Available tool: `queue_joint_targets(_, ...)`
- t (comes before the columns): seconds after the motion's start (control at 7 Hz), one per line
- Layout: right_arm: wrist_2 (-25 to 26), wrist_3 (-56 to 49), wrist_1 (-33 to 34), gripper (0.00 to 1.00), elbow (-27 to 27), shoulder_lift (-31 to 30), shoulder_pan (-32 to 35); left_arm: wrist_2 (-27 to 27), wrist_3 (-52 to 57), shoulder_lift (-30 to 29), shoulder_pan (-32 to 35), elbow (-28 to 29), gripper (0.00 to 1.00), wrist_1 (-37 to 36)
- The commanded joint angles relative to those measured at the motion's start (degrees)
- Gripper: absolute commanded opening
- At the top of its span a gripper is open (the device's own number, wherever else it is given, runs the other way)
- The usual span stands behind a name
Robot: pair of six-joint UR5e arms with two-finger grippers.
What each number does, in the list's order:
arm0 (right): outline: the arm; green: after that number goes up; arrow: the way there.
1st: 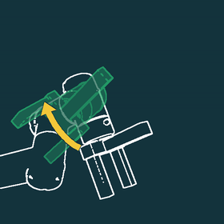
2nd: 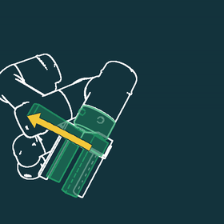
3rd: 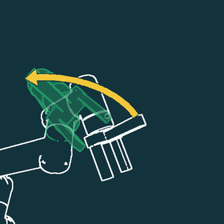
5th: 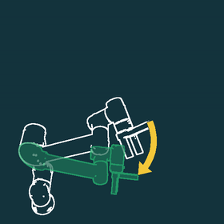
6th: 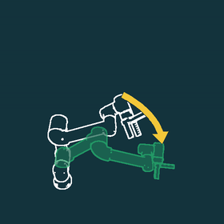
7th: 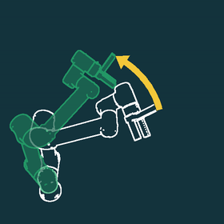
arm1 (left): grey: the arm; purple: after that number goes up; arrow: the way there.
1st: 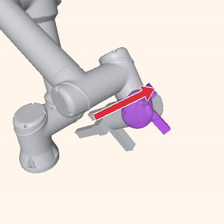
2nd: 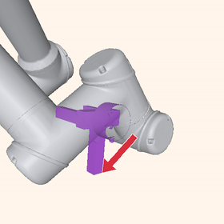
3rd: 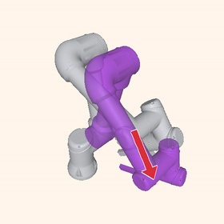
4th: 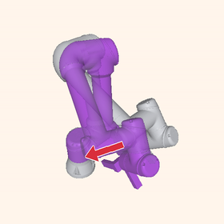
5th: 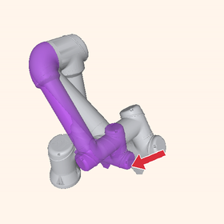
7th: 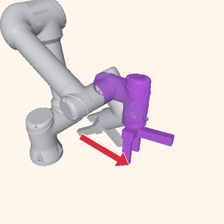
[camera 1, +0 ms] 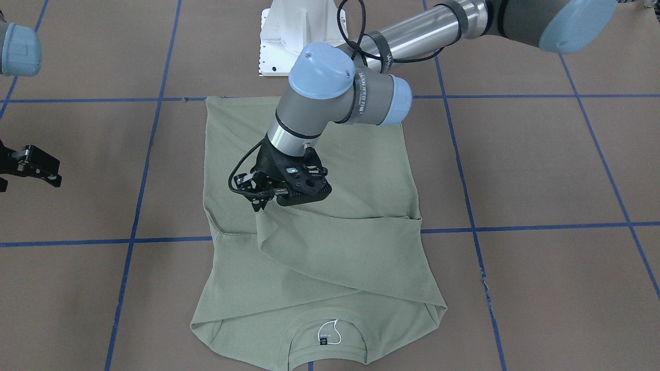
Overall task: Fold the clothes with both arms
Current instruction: 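Carry the grasped sleeve with the left gripper across the shirt body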
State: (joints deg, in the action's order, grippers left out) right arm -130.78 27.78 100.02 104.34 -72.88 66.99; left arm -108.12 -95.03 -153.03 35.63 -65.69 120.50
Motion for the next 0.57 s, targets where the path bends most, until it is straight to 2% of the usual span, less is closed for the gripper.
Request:
queue_joint_targets(0.0, 0.1, -0.1, 0.0, 1.00, -0.1, 0.2, 0.0, 6.7, 0.0, -7.9, -4.0, 14.5, 0.99, 11.9)
queue_joint_targets(0.43, -0.1, 0.3, 0.0, 1.00, 0.1, 0.8, -0.1, 7.7, 1.0, -6.9, -3.6, 14.6, 1.00, 12.7)
